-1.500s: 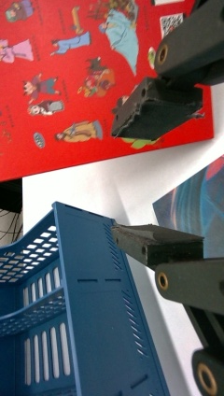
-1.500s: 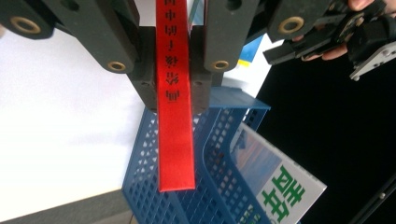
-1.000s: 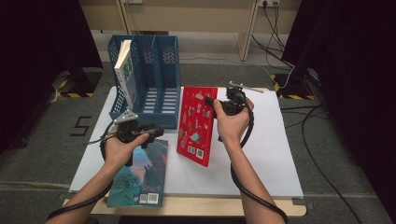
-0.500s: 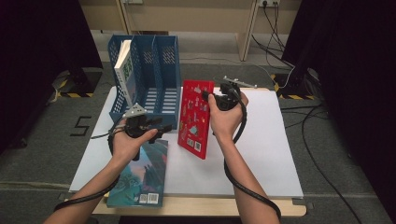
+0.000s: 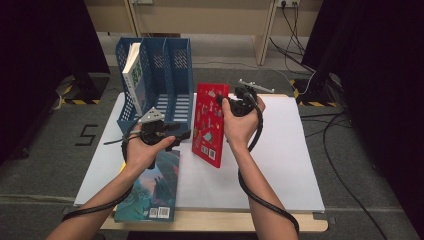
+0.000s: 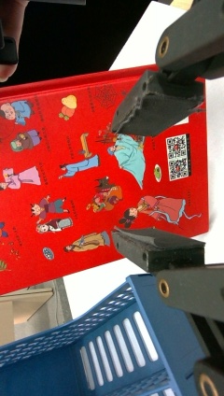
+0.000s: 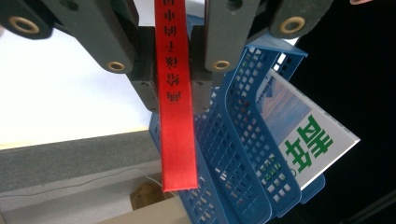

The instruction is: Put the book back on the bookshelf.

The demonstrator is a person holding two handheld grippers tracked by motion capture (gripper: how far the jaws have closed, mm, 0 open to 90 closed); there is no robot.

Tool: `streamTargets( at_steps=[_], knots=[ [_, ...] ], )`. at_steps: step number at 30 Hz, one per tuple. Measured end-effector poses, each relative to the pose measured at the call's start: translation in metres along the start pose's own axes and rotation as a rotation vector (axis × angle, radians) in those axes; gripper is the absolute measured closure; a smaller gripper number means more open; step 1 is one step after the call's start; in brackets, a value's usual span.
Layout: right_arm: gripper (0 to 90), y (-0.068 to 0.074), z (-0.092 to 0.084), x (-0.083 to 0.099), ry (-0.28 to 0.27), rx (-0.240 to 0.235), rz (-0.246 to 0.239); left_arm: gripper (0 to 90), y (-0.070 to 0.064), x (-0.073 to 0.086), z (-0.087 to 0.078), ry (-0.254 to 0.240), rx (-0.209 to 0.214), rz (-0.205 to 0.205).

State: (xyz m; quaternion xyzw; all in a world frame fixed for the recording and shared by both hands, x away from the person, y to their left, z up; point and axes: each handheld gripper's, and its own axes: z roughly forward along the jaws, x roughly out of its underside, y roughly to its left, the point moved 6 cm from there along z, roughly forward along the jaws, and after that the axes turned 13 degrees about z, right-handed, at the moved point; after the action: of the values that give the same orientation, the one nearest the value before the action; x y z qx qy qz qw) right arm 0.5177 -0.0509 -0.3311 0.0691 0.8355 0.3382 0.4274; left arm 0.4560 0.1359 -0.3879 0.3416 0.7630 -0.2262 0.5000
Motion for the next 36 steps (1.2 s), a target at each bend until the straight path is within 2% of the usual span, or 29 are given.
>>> streamTargets(
  at_steps=[12,19,24,27,36],
  knots=[
    [78.4,0.004,0.009,-0.002,-0.011,0.009,0.009,38.0,-0.009,-0.017,0.018,-0.011,0.02,0.03],
    [78.3,0.008,0.014,0.0,-0.011,0.018,0.003,35.0,-0.02,-0.027,0.03,-0.005,0.029,0.086],
    [78.3,0.009,0.014,0.0,-0.013,0.025,-0.008,34.5,-0.032,-0.028,0.039,0.005,0.044,0.116],
    [78.3,0.01,0.013,0.001,-0.009,0.029,-0.01,33.9,-0.036,-0.027,0.043,0.012,0.038,0.128],
    [77.9,0.014,0.013,0.002,-0.004,0.038,-0.02,31.6,-0.044,-0.03,0.05,0.01,0.031,0.136]
  ],
)
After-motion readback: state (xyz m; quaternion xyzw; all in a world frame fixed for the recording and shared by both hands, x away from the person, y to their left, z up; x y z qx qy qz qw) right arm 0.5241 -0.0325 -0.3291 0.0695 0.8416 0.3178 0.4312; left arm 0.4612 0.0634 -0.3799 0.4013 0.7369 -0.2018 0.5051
